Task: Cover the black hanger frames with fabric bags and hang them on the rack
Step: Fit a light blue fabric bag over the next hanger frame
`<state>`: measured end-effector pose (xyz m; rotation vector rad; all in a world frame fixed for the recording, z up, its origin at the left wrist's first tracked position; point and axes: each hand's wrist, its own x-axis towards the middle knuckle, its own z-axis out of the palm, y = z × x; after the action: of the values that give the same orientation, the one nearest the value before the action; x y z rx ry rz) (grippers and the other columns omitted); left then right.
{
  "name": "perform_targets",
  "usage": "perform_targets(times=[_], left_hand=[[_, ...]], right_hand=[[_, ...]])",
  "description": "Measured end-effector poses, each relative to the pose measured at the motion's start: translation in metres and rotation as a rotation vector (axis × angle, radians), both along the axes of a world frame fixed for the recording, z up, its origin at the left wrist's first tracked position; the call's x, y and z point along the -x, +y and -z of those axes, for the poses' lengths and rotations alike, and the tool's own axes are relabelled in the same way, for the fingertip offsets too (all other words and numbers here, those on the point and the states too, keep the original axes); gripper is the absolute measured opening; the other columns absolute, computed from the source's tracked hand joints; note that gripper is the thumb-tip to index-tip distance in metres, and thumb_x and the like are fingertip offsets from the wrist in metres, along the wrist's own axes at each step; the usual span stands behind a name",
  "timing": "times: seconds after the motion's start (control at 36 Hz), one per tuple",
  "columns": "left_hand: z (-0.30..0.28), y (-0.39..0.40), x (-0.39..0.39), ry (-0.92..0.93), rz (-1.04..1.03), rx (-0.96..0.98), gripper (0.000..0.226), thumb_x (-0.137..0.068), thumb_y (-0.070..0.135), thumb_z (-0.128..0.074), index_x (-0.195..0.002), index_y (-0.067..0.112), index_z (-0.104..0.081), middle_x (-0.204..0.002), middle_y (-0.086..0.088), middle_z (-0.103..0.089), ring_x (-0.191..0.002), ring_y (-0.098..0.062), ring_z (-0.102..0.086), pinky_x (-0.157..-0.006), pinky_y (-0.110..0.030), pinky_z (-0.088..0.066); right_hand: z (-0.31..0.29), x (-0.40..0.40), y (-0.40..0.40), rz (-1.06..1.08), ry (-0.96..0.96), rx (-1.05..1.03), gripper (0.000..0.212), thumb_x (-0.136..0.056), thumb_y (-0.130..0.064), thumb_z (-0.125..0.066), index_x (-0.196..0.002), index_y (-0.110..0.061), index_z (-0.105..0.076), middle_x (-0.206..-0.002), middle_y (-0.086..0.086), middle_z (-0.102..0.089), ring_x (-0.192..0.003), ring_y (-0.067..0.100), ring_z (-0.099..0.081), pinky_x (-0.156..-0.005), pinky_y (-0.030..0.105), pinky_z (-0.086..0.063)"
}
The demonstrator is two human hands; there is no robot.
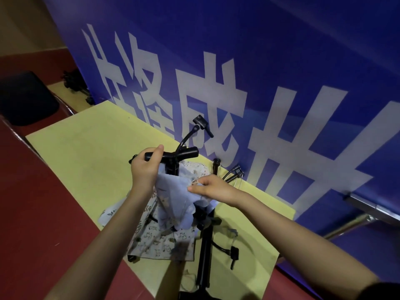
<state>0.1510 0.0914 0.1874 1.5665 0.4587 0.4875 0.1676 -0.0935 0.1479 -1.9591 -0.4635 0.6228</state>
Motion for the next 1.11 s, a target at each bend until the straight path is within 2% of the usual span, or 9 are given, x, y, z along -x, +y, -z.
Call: perform_targets(times=[0.19,0.33,0.47,0.58,0.69,0.86,0.94,1.03,1.11], left_hand=[[0.006,0.0,-0.002,-0.04,-0.011,-0.048,0.023,-0.09,0.022,-0.066,-0.068,0.025,-0.065,-0.07,0.01,-0.064,-0.062,0.004,-0.056,-0.07,-0.02,-0.044],[0.012,-0.011,-0.003,-0.038,0.041,-0.086,0.023,-0.09,0.018,-0.067,-0.068,0.022,-0.065,-0.068,0.008,-0.062,-0.06,0.005,-0.055,-0.063,-0.014,-0.043],[0.019,-0.027,0.001,-0.05,0.052,-0.14,0.011,-0.089,0.014,-0.067,-0.079,0.009,-0.069,-0.069,0.009,-0.064,-0.058,0.008,-0.057,-0.056,-0.006,-0.041],[0.019,-0.03,0.004,-0.069,-0.003,-0.14,0.017,-0.09,0.018,-0.065,-0.073,0.019,-0.068,-0.068,0.009,-0.064,-0.06,0.003,-0.056,-0.058,-0.01,-0.042],[0.022,-0.032,0.013,-0.035,-0.051,-0.147,0.026,-0.092,0.024,-0.061,-0.066,0.025,-0.062,-0.067,0.005,-0.06,-0.061,-0.007,-0.052,-0.058,-0.021,-0.039],[0.035,-0.049,0.028,-0.029,0.082,-0.221,0.03,-0.099,0.027,-0.05,-0.073,0.017,-0.062,-0.065,0.004,-0.054,-0.06,-0.003,-0.047,-0.053,-0.015,-0.034],[0.04,-0.053,0.034,-0.04,0.121,-0.11,0.041,-0.104,0.03,-0.037,-0.098,0.004,-0.068,-0.084,0.001,-0.066,-0.08,-0.012,-0.062,-0.069,-0.018,-0.046],[0.045,-0.053,0.037,-0.063,0.294,-0.105,0.057,-0.102,0.039,-0.026,-0.087,0.009,-0.072,-0.083,-0.003,-0.071,-0.079,-0.01,-0.065,-0.072,-0.019,-0.048],[0.047,-0.053,0.036,-0.022,0.346,-0.18,0.05,-0.101,0.036,-0.031,-0.076,0.014,-0.068,-0.082,0.0,-0.068,-0.077,-0.003,-0.061,-0.071,-0.016,-0.046]], right_hand=[[-0.02,-0.004,-0.001,0.237,0.037,-0.299,0.025,-0.097,-0.023,-0.055,-0.077,-0.016,-0.067,-0.072,0.008,-0.056,-0.063,0.016,-0.05,-0.061,0.027,-0.042],[-0.044,-0.009,0.001,0.264,0.077,-0.576,0.021,-0.089,-0.016,-0.05,-0.07,-0.009,-0.056,-0.071,0.004,-0.058,-0.072,0.015,-0.055,-0.074,0.02,-0.044],[-0.073,-0.019,0.003,0.265,-0.017,-0.532,0.024,-0.087,-0.015,-0.051,-0.063,-0.013,-0.048,-0.058,-0.003,-0.047,-0.058,0.016,-0.045,-0.058,0.023,-0.037],[-0.081,-0.028,-0.006,0.633,0.021,-0.622,0.038,-0.096,-0.009,-0.05,-0.059,-0.014,-0.042,-0.051,-0.005,-0.037,-0.046,0.01,-0.036,-0.055,0.025,-0.035],[-0.059,-0.032,-0.017,0.721,-0.084,-0.294,0.036,-0.095,-0.03,-0.053,-0.065,-0.014,-0.042,-0.056,0.003,-0.039,-0.053,0.017,-0.039,-0.063,0.035,-0.035],[-0.038,-0.013,-0.003,0.566,-0.073,-0.148,0.052,-0.09,-0.048,-0.06,-0.058,-0.023,-0.028,-0.049,-0.007,-0.025,-0.045,0.011,-0.027,-0.047,0.022,-0.025],[-0.031,-0.012,-0.002,0.622,-0.057,-0.153,0.048,-0.084,-0.051,-0.067,-0.066,-0.022,-0.033,-0.049,-0.013,-0.032,-0.047,0.006,-0.033,-0.054,0.024,-0.029],[-0.029,-0.01,-0.004,0.671,-0.059,-0.135,0.042,-0.083,-0.042,-0.071,-0.077,-0.018,-0.038,-0.067,-0.004,-0.04,-0.064,0.013,-0.04,-0.06,0.03,-0.032],[-0.027,-0.009,-0.005,0.641,-0.113,-0.09,0.027,-0.087,-0.026,-0.063,-0.078,-0.015,-0.039,-0.072,0.005,-0.04,-0.068,0.016,-0.04,-0.06,0.032,-0.032]])
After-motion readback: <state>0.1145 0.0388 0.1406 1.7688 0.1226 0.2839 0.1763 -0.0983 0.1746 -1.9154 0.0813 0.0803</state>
